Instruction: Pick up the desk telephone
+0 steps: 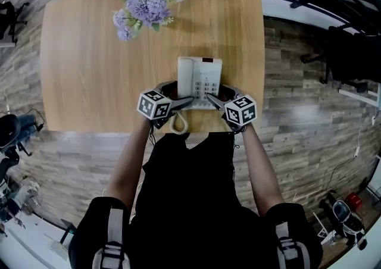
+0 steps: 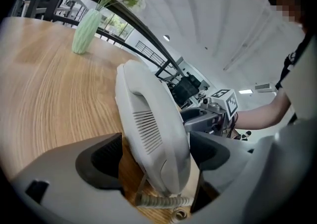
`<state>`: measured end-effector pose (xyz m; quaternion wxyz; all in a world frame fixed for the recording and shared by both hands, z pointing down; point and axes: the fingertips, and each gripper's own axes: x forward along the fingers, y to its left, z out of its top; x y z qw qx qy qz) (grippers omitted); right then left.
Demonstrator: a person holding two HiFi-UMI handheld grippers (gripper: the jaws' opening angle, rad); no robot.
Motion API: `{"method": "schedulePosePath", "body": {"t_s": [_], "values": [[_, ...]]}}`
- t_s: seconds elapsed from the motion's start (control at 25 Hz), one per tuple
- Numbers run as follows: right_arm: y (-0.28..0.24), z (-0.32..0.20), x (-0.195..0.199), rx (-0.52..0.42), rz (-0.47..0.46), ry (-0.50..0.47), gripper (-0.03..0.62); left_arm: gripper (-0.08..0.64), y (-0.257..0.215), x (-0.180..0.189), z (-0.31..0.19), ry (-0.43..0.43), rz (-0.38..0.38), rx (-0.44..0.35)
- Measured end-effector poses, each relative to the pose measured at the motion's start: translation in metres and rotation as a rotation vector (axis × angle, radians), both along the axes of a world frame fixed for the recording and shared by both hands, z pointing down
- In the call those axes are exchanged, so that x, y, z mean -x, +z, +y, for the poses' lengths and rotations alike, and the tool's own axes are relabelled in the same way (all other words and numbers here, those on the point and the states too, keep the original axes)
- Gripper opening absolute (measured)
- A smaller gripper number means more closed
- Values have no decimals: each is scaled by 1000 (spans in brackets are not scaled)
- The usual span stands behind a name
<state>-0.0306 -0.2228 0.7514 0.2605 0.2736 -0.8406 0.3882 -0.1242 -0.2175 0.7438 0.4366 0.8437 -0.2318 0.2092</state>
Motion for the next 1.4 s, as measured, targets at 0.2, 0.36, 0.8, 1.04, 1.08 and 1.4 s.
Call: {"method": "schedulePosePath", "body": {"t_s": [0.2,0.36,0.8,1.04,1.08,1.4], "values": [[1,-2,0,10,-9,4,258,402,0,-7,0,23,8,6],[4,-2,1,29,-31,27,258,402,1,-7,-1,8,20,16],[7,-1,2,68,-68,50,265,402,0,-7,-5,-42,29,19],[7,-2,0,67,-72,75,267,402,1,-5,-6,-86,32,26],[7,-2,0,62,-72,88,265,402,1,-4,-6,-94,32,24],[4,6,3,61,-37,122,264,402,-2,-1,0,-42,-6,11]]}}
